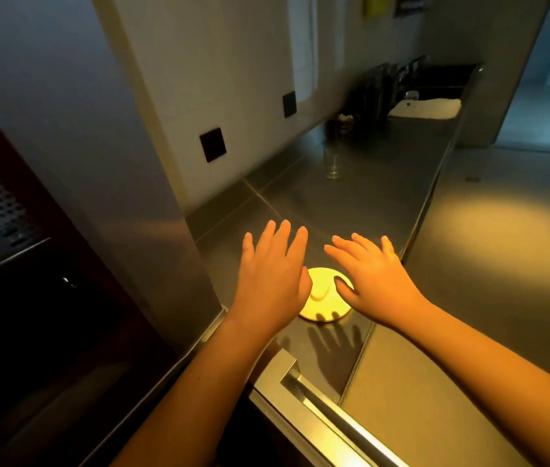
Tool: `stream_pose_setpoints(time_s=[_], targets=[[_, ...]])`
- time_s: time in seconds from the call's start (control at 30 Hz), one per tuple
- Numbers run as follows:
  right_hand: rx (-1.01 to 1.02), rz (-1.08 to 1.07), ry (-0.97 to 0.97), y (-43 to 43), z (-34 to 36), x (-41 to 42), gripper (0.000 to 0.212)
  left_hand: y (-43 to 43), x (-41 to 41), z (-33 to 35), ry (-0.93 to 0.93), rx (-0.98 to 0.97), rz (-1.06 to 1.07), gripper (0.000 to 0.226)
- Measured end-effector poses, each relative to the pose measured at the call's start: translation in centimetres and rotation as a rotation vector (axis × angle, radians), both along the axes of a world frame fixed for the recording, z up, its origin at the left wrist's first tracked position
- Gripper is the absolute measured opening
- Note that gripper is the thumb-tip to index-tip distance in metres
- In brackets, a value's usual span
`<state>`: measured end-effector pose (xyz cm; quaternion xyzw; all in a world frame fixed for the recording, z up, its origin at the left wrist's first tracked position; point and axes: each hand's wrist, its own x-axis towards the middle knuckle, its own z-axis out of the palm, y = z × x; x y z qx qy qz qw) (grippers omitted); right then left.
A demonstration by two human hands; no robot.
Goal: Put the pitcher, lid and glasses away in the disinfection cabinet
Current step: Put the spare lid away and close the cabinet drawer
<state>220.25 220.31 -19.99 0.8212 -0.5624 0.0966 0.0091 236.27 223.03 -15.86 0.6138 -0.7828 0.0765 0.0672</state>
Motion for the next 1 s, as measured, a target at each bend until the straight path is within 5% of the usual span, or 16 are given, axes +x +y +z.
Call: stream_pose_setpoints(time_s=[1.0], targets=[[0.177, 0.127, 0.201, -12.2, -15.5, -0.1, 0.058, -4.0, -0.6, -3.2, 0.242, 0.232, 0.039, 0.055]])
